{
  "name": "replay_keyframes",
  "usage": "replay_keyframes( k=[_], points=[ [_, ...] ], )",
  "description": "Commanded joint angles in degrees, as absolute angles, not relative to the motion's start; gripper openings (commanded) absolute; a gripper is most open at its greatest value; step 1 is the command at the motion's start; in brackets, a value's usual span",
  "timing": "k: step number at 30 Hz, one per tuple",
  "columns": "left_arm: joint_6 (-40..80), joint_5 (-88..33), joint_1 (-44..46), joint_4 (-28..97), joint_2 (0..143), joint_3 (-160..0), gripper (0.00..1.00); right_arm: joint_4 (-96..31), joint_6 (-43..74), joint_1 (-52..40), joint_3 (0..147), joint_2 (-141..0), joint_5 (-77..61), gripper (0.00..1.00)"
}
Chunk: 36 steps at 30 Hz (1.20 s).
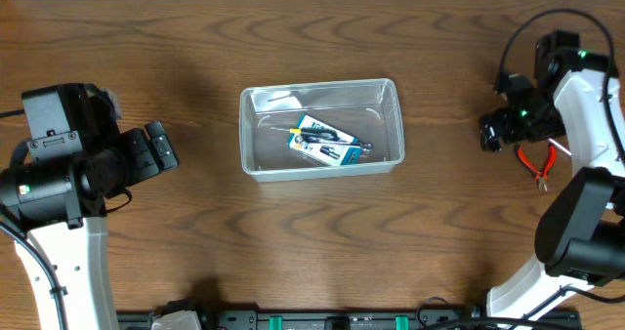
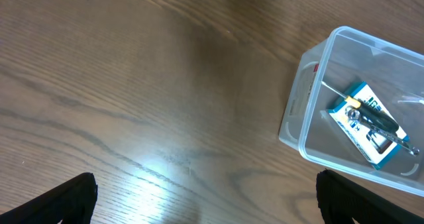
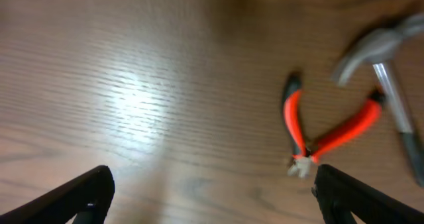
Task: Pack container
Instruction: 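Move the right gripper to the red pliers and grasp them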
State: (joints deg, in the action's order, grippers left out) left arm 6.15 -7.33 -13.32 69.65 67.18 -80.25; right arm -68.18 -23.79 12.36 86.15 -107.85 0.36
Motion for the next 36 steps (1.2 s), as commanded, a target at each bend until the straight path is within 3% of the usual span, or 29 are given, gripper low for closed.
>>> replay_keyframes(
  k=[1,15,24,36],
  points=[
    [6.2,-7.5,-13.1,69.8,67.3,-80.8,0.98,-65.5,-27.4,14.3,83.1,-108.3,1.5,0.98],
    [6.2,-7.5,-13.1,69.8,67.3,-80.8,0.98,-61.4,-33.5,24.0,79.9,-108.9,-4.7,0.98],
    [6.2,-7.5,-13.1,69.9,67.3,-80.8,0.98,-53.5,-33.5,24.4,75.5,-111.4,-4.8,0.89],
    [6.2,-7.5,-13.1,69.8,67.3,-80.8,0.98,-46.6,-33.3,24.4,71.3,-112.3,-4.2,0.88]
  ],
)
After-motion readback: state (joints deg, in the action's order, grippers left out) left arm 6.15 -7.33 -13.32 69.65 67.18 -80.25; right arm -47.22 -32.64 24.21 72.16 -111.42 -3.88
